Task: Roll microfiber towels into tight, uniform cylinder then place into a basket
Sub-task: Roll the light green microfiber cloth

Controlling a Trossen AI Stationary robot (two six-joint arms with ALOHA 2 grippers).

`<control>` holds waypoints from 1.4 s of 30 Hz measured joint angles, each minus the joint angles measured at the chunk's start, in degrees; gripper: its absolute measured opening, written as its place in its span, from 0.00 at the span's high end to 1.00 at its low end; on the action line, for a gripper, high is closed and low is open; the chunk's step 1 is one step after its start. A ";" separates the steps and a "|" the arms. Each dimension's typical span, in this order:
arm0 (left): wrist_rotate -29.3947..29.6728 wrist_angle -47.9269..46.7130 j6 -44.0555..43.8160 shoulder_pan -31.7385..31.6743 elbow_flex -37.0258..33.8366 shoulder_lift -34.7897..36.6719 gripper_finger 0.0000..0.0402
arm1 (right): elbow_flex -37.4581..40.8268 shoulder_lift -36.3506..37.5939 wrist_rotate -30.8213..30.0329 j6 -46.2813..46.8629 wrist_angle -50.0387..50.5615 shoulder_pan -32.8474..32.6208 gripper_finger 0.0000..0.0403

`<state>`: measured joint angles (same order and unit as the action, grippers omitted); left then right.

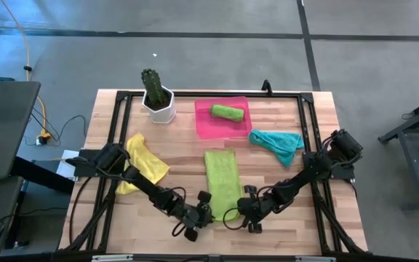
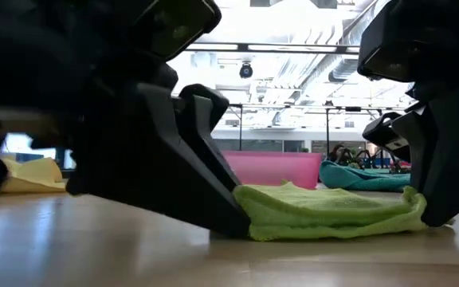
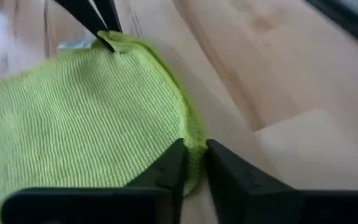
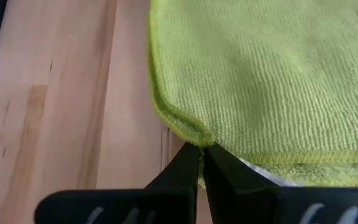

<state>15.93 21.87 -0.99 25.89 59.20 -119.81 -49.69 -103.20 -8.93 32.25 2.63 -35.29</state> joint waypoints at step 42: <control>3.27 -4.55 -51.62 -3.13 0.02 2.90 1.00 | -0.07 4.83 2.92 23.25 10.03 5.29 1.00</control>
<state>19.20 17.32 -52.62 22.76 59.22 -116.91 -49.76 -98.37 -6.01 55.50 12.67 -30.00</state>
